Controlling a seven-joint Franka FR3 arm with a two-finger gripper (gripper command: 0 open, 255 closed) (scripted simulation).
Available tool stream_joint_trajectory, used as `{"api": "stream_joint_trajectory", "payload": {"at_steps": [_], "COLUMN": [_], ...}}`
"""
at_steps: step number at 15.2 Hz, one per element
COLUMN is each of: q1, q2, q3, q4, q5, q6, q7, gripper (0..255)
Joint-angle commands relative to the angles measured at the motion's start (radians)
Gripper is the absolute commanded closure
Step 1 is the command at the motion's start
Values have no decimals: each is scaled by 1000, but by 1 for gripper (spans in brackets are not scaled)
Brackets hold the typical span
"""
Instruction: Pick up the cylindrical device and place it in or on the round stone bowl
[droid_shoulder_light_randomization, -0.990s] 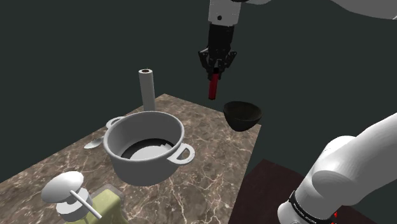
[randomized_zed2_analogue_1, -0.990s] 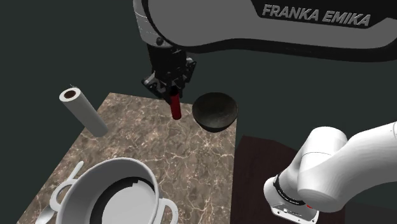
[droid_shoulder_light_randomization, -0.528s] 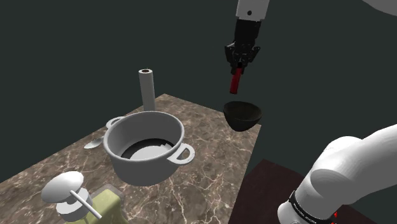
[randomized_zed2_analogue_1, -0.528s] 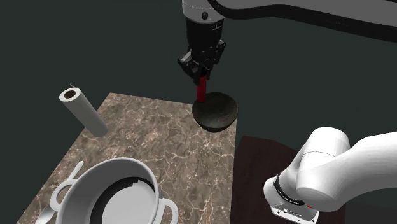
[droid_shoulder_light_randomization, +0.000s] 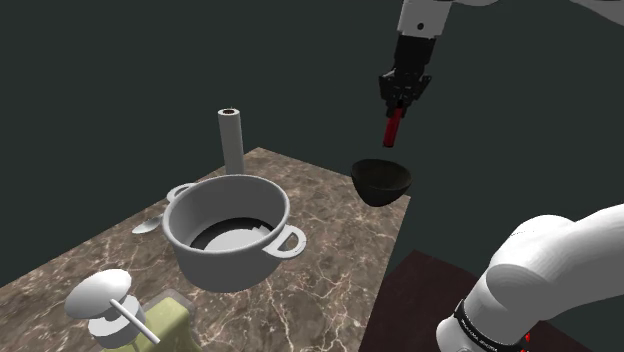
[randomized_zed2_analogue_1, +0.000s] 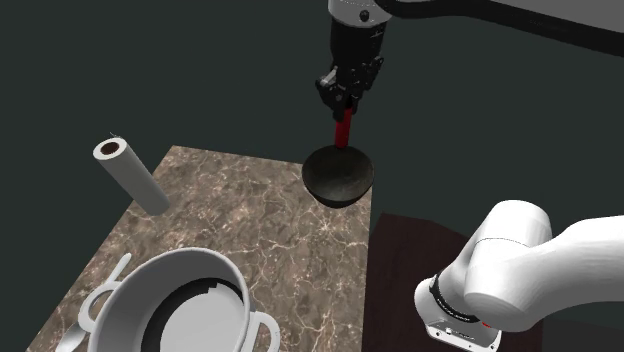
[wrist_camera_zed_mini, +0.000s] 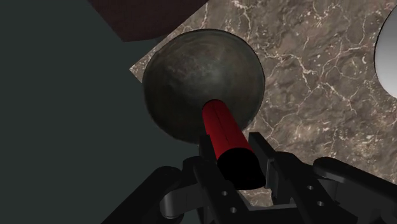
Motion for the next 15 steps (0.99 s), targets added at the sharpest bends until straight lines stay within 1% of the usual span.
{"api": "stream_joint_trajectory", "payload": {"at_steps": [1,15], "q1": [0,-1], "q2": [-10,-55], "q3": [-1,-2], "q4": [-33,-260], "q5": [-1,-2], "q6": [23,206], "q7": [-2,-1], "gripper": [255,255]}}
